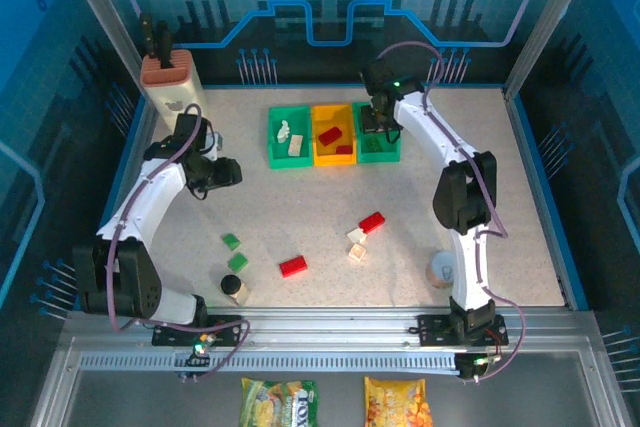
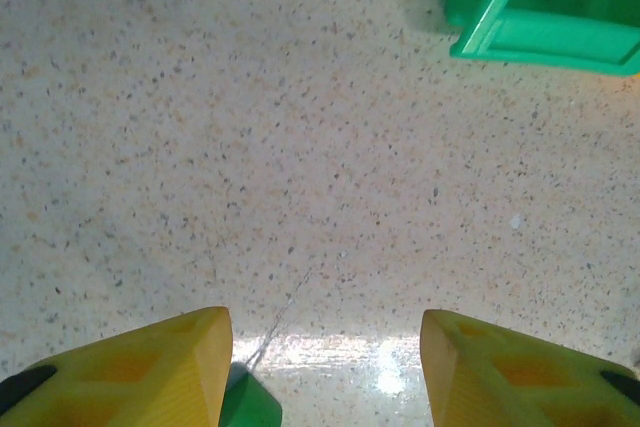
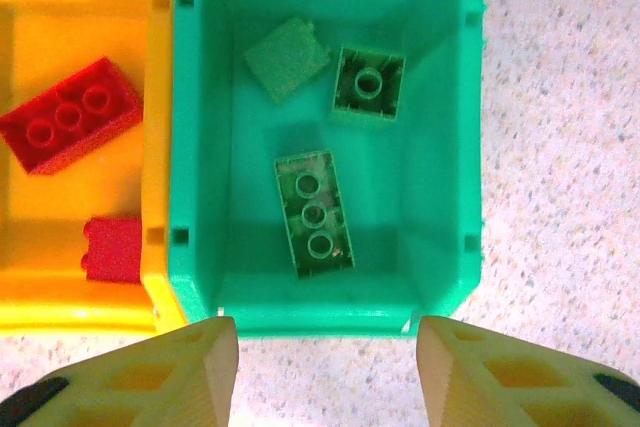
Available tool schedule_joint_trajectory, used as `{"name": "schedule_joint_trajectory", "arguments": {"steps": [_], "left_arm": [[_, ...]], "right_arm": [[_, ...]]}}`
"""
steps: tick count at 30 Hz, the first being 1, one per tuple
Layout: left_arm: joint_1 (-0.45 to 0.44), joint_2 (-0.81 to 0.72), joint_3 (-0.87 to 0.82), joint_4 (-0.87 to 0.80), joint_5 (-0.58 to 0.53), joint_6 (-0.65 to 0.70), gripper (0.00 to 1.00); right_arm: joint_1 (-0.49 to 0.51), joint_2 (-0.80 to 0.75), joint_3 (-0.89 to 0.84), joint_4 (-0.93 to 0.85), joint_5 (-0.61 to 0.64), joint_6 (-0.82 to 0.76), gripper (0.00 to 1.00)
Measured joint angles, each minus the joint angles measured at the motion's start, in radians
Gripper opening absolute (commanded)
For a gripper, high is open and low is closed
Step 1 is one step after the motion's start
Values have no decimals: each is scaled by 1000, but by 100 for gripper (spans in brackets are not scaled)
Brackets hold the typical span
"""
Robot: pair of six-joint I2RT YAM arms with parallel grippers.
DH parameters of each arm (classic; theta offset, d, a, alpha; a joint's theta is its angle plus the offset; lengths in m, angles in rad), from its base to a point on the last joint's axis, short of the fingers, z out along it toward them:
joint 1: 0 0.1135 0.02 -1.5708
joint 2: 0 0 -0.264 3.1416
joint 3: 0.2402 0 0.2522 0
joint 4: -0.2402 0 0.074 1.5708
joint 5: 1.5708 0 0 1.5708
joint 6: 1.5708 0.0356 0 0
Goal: Sort the legos into containers by color
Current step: Pick up the lego from the bottom-left of the table.
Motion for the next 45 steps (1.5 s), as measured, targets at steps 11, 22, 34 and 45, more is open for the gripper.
{"name": "schedule_joint_trajectory", "arguments": {"steps": [11,22,34,45], "left_arm": [[-29,-104,-178,-51,-60,-160,54],[-80,-127,-296,-66,-84,-282,58],[-96,-72,-328,-66,-119,-376,62],[-97,-2,-366,-40,-122,-438,60]], "right_arm": [[0,-198,-275,79,-45,29,52],[0,-302,-428,139,-67,38,52],[-1,-352,-508,198,-109,37,53],[-4,-392,-521,218,-136,22,53]]}}
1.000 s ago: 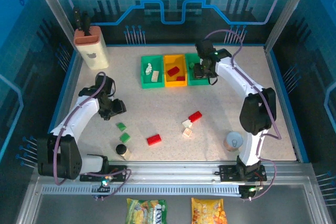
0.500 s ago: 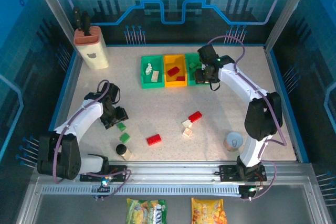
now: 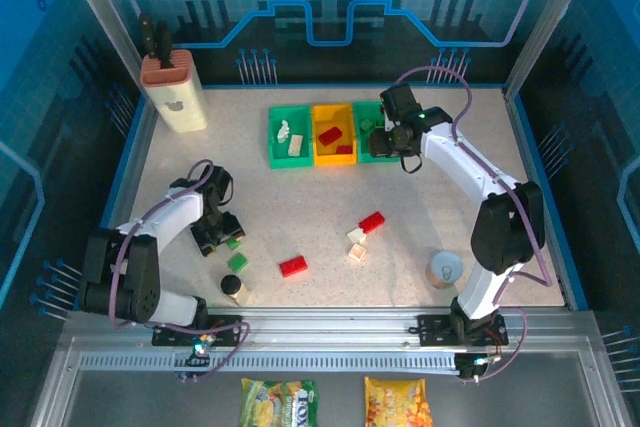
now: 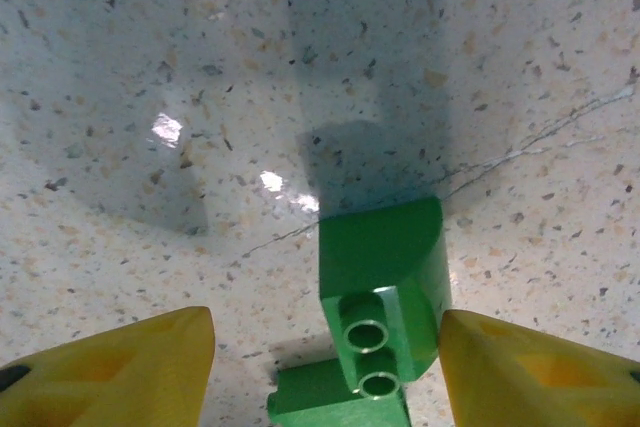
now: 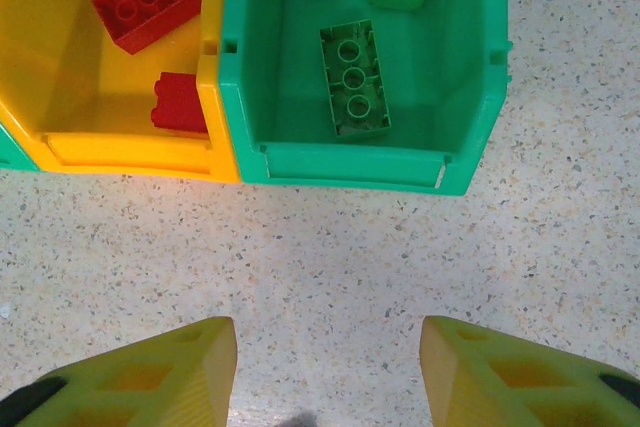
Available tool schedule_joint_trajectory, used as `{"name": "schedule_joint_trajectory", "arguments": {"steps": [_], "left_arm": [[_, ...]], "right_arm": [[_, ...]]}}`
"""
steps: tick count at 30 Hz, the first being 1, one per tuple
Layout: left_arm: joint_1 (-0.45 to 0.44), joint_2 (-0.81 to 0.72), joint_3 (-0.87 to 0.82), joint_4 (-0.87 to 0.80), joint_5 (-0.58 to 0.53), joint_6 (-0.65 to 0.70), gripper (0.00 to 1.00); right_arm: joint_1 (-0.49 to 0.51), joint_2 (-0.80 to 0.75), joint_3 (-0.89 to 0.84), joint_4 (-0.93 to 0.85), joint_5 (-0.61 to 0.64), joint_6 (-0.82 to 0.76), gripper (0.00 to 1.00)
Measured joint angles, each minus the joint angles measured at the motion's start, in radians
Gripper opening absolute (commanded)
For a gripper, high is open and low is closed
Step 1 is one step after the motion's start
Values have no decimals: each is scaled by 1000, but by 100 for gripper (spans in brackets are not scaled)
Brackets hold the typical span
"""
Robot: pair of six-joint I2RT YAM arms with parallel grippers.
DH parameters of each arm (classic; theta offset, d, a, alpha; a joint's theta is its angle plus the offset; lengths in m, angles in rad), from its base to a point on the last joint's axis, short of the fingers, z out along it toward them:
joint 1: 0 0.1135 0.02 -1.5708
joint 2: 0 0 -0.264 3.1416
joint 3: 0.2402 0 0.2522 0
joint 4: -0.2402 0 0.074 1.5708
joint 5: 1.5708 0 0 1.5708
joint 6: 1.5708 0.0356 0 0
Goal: Sort the legos into containers by color
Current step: Pick up the lego from the bottom-left of the table.
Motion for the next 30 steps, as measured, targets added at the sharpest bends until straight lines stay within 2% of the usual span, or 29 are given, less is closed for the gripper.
{"name": "schedule_joint_trajectory", "arguments": {"steps": [16,30], "left_arm": [[-30,99,2,53,23,-11,51],[-41,154,57,29,21,-6,42]], "right_arm": [[-18,-10,-41,23,-18,-4,53],[-31,-37,-68,24,-21,-7,52]]}}
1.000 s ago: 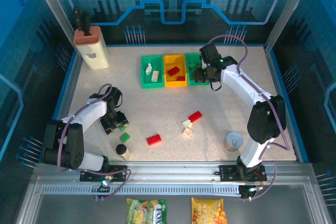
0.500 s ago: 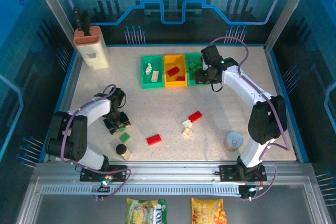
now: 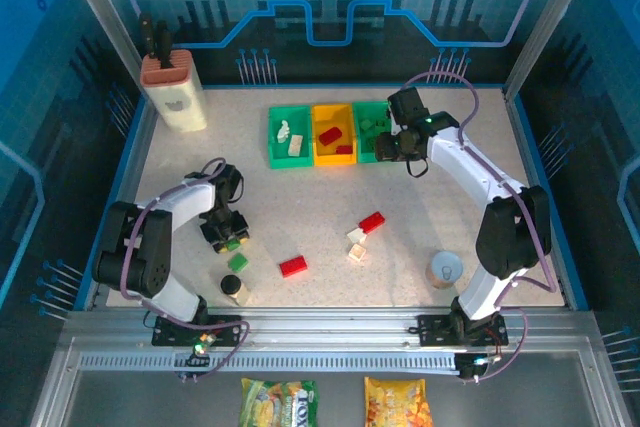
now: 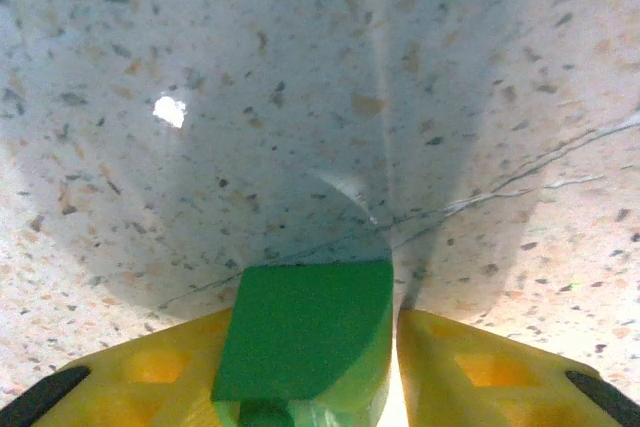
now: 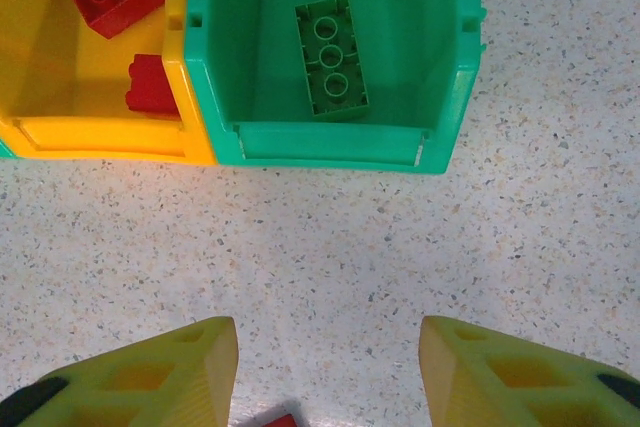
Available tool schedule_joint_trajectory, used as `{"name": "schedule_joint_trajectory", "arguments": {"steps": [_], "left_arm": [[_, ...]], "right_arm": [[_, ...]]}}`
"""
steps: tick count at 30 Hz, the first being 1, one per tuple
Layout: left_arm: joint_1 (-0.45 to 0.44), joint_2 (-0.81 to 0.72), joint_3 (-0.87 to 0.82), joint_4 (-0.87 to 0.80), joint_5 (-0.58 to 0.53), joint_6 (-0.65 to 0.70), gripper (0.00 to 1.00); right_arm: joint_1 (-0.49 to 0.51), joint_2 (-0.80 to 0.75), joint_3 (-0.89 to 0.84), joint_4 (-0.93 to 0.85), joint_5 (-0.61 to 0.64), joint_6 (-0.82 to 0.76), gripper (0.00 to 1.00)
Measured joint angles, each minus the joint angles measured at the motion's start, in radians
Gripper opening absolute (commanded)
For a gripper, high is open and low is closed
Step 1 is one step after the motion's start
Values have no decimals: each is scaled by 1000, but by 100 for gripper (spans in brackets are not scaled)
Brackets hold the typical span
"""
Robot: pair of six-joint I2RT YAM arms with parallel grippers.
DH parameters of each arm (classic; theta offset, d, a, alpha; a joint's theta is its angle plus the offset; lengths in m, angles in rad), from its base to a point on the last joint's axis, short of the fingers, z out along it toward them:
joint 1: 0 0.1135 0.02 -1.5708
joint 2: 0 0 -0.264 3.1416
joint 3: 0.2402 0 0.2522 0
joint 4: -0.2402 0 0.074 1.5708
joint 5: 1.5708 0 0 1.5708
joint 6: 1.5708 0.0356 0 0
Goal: Sort the legos into containers by color
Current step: Pick up the lego from the bottom-left of the table.
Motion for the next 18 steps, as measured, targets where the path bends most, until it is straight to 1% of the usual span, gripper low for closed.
{"name": "schedule_joint_trajectory", "arguments": {"steps": [9,13,18], "left_arm": [[-19,1,53,4,0,25,41],[-27,2,65,5,0,35,43],[-32,37,65,9,-1,53,44]], "right_arm": [[0,-26,-9,-3,1,0,52],[0,-43,-19,-9,4,1,52],[0,-60,-29,-19,6,2,52]]}}
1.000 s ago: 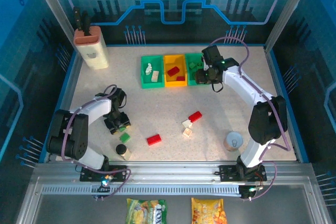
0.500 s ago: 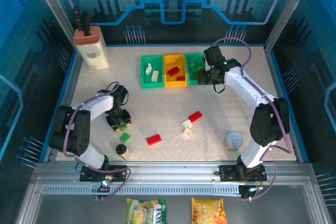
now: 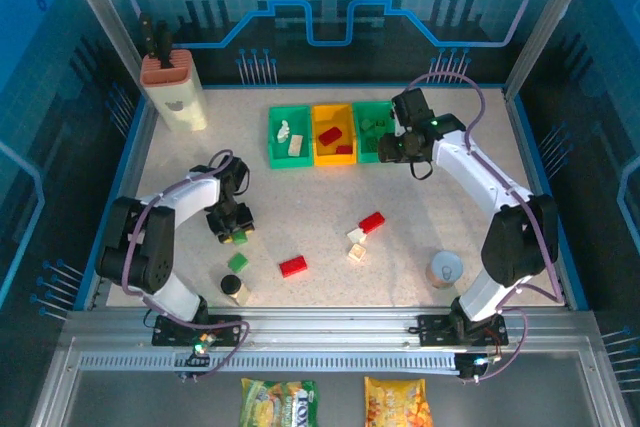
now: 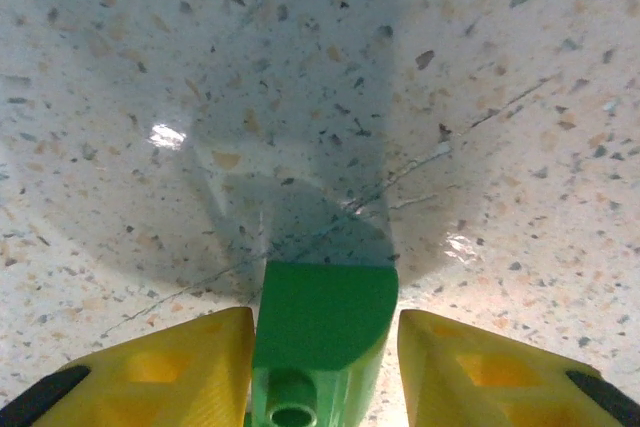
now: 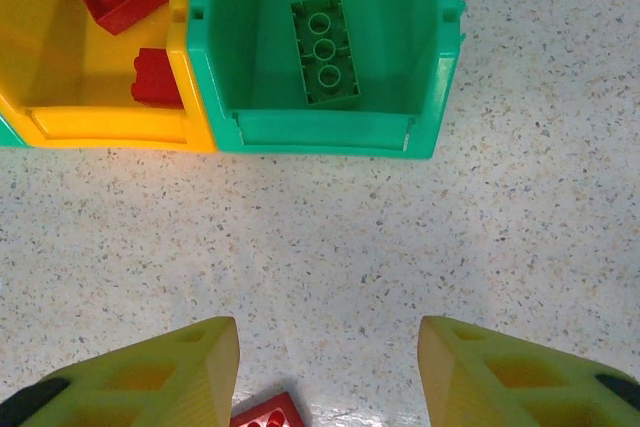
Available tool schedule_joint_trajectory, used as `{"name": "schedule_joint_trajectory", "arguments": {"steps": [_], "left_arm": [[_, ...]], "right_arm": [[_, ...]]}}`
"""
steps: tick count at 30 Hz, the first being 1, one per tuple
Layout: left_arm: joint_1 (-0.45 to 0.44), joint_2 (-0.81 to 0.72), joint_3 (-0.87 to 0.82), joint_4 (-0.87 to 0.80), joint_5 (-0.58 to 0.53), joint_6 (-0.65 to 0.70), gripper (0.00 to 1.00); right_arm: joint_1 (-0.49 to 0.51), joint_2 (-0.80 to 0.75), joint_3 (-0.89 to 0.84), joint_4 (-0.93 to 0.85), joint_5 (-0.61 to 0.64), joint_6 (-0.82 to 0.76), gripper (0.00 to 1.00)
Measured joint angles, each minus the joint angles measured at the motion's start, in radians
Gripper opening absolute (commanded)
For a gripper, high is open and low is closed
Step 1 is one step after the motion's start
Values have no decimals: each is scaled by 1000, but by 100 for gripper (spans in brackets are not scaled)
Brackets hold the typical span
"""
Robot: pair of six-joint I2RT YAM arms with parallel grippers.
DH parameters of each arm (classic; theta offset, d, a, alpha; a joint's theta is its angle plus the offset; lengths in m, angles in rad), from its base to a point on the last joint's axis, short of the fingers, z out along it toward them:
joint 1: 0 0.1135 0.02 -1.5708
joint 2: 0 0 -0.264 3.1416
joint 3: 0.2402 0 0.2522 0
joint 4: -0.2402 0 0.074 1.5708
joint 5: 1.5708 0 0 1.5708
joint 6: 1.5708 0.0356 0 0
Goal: Sort the legos into containers by color
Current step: Pick up the lego from the bottom-left of the table, then place the lego in the container.
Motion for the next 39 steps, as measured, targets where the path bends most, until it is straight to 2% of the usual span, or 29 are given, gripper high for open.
{"name": "schedule_joint_trajectory", "arguments": {"steps": [9,20,39], "left_arm": [[-13,30,4,10,-14,13,35],[-30,19,19,11,-17,34,31],[-70,-2,273,-5,3,109,32]], "right_arm": [[0,-32,-10,-18,21,3,51],[2,-56,-14,-42,36,10,51],[11,-148,-14,-120,96,14,51]]}}
